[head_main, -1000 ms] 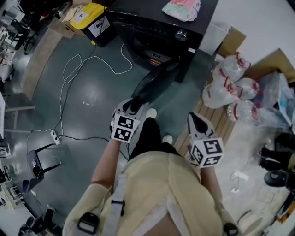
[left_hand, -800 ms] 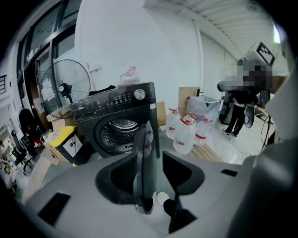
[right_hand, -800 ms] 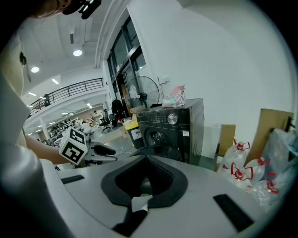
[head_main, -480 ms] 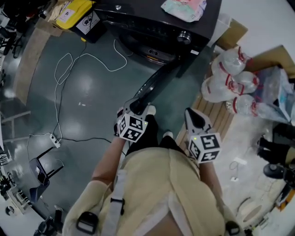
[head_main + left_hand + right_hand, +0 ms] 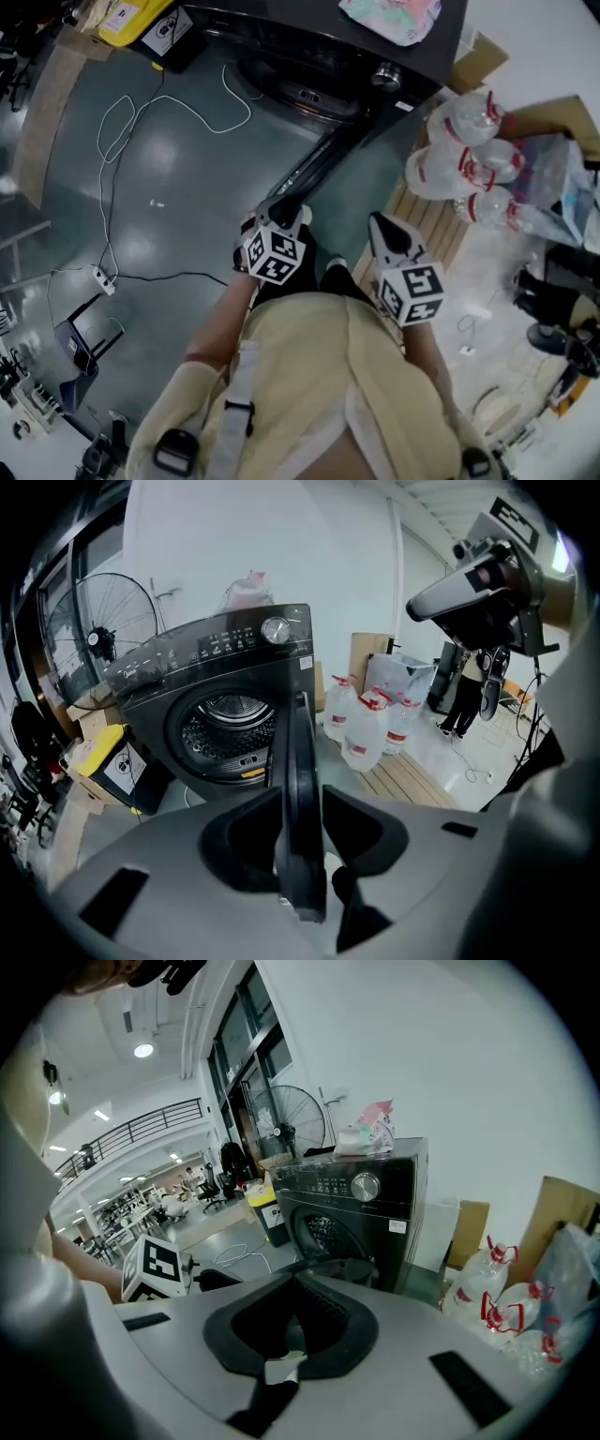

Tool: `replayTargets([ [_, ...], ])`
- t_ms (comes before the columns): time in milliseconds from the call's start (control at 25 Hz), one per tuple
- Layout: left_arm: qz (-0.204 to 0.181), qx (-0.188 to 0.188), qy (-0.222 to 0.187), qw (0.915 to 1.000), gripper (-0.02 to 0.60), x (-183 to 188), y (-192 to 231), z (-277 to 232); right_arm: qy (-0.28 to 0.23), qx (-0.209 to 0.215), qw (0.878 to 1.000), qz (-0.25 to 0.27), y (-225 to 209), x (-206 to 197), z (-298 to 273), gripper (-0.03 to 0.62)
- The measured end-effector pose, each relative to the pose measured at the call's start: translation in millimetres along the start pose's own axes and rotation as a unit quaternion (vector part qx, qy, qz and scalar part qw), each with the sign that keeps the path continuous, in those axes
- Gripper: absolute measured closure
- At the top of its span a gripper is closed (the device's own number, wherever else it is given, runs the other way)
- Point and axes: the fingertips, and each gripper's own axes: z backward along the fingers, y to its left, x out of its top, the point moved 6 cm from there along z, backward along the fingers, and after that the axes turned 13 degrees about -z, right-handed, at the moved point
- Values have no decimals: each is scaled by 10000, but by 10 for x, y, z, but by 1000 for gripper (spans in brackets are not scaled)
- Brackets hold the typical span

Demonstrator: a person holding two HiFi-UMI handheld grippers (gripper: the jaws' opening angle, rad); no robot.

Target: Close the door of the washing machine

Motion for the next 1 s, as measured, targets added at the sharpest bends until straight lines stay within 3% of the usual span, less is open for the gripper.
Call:
replayTargets([
  [400, -99, -605, 25, 9981, 469, -40, 92, -48, 49, -126, 9998, -115, 49, 15, -201, 588],
  [720, -174, -635, 103, 9978, 470, -125, 380, -77, 109, -188, 9997, -79, 160, 127, -432, 588],
  [1000, -562, -632, 35, 9964, 468, -194, 825, -140, 144, -342, 9993, -73, 233, 249, -699, 588],
])
